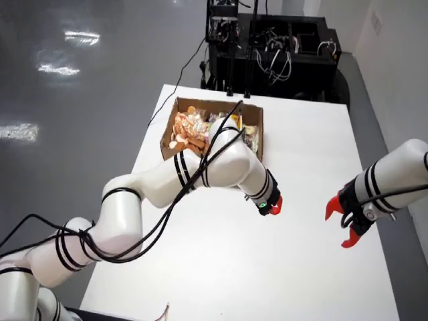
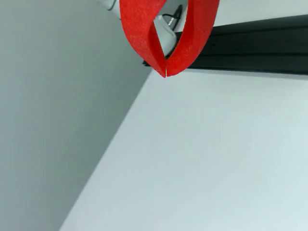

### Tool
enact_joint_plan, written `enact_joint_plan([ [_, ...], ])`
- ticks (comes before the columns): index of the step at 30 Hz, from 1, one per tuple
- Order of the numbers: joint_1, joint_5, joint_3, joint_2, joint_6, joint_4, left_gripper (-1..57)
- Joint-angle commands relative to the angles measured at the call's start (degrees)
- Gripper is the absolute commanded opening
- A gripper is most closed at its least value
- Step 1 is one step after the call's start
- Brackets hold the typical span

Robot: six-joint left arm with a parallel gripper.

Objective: Grasp a snack and put it in the bin.

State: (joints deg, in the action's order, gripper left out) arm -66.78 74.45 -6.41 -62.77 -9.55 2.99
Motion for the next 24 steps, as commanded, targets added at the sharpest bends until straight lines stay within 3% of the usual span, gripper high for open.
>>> enact_joint_plan([
  [1, 0.0, 0.1, 7.4, -4.1, 0.6, 0.0, -0.2],
  [9, 0.0, 0.2, 13.2, -7.2, 1.8, 0.0, -0.2],
  [24, 0.0, 0.2, 14.4, -7.9, 2.1, 0.0, -0.2],
])
